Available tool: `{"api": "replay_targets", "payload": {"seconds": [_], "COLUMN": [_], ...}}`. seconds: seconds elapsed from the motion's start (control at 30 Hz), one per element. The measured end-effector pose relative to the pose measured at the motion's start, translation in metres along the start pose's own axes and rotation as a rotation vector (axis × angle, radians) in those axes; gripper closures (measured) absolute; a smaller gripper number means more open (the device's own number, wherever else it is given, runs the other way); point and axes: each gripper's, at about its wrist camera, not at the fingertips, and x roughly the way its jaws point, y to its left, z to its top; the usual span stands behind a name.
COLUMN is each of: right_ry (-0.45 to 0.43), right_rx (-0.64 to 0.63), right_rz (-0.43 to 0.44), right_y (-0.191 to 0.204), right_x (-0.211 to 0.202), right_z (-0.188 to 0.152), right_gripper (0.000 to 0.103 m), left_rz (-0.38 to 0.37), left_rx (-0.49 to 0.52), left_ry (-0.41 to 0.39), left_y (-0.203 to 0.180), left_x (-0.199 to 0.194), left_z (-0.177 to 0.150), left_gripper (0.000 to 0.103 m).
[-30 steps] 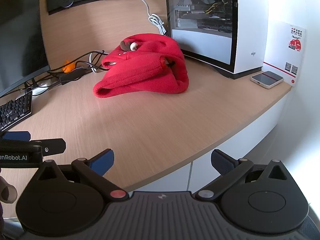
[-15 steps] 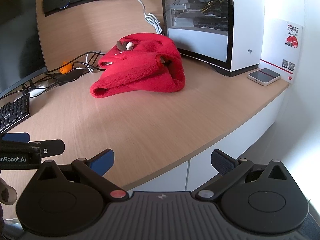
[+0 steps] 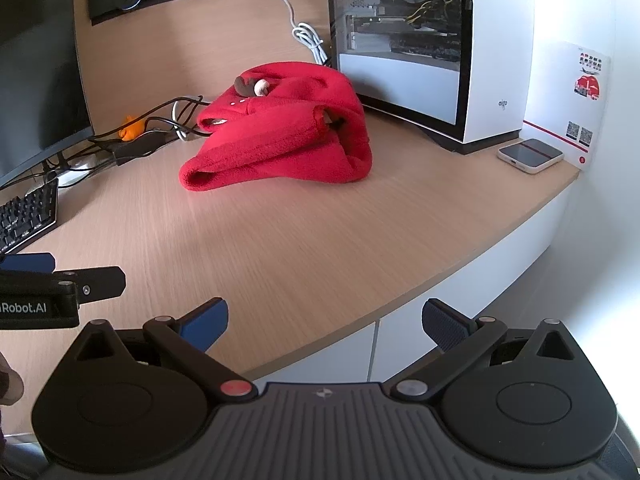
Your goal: Fold clothes
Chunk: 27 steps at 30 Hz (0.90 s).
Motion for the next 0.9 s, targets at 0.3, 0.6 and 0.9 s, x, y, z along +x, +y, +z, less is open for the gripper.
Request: {"api": "replay_targets", "payload": {"seconds": [0.3,0.6,0.9], "right_ry": [0.007,0.012,0.017], "right_rx": [0.009,0.005,0.005], "right_rz": [-0.005,-0.01,-0.016], "right_y": [-0.0024,-0.0028,-0.0048], "right_x": [0.0013,0.0025,0.0061], "right_z": [-0.0004,0.0009,0.0034], "right_gripper": [0.0,0.0,0.0], "left_rz": [-0.035,-0.056,-0.072], "left_rx": [0.002,0.002,0.004], "left_ry": [0.013,0.019,0.022], "left_y": [-0.0009,-0.0014,-0.0047], "left_x": [0.0024,0.0055,0.0094], "left_z": [0.0009,0.0019,0.0047], "left_gripper": [0.0,0.0,0.0]}}
